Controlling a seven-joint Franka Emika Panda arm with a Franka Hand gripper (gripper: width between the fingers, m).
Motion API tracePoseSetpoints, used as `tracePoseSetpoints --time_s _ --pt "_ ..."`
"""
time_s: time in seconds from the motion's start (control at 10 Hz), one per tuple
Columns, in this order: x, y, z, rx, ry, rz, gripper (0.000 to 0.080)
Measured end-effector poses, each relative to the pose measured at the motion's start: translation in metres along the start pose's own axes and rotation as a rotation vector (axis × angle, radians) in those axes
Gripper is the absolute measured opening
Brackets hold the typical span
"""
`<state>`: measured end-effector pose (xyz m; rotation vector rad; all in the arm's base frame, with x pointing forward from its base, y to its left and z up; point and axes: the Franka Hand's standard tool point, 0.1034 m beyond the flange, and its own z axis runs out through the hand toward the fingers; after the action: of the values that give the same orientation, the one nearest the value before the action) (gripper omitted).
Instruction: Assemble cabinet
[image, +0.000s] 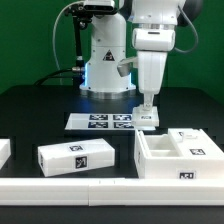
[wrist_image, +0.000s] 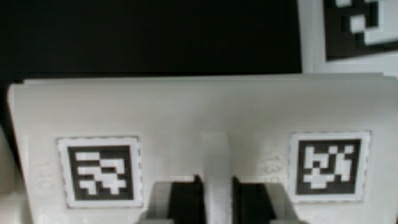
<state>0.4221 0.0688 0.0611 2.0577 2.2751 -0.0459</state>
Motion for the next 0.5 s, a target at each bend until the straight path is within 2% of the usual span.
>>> tracePoseSetpoints --time_s 0.1,0.2,0.5 --pt "0.0025 0.0083 -0.0047 0.0 -0.008 -0.047 0.0062" --pt "0.0015 0.0108 -0.0095 -0.01 -0.006 -0.044 0.0062" --pt "-0.0007 0.0089 -0.0069 -0.003 -0.008 -0.026 0.0062"
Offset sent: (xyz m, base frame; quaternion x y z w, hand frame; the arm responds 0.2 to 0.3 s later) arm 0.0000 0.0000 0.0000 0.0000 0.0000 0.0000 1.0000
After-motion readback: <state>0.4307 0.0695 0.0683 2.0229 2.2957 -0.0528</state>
